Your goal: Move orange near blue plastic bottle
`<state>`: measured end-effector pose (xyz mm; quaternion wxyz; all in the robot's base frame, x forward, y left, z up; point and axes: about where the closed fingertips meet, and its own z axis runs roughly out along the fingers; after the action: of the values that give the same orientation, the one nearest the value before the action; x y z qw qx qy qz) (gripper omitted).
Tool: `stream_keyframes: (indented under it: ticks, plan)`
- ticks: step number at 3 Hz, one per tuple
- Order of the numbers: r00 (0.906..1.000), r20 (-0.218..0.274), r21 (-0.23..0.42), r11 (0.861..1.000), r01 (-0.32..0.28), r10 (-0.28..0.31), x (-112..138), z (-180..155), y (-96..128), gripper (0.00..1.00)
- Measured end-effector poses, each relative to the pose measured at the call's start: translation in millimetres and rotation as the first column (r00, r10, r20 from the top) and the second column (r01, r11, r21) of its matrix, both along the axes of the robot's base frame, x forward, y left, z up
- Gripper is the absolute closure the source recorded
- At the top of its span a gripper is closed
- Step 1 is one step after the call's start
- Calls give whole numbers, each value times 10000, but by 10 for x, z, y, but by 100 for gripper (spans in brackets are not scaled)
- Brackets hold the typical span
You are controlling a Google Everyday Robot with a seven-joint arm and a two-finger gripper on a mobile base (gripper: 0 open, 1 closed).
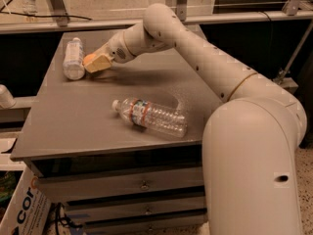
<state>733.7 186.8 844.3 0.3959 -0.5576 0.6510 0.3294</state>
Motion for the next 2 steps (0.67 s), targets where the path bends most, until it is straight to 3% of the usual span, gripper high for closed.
stream_keyframes:
  ticks: [1, 2]
  plan:
    - [9999, -110, -249, 9996, -96, 93, -15, -100, 40, 100]
    - [9997, -231, -389, 9992, -83, 74, -16, -160, 51, 83]
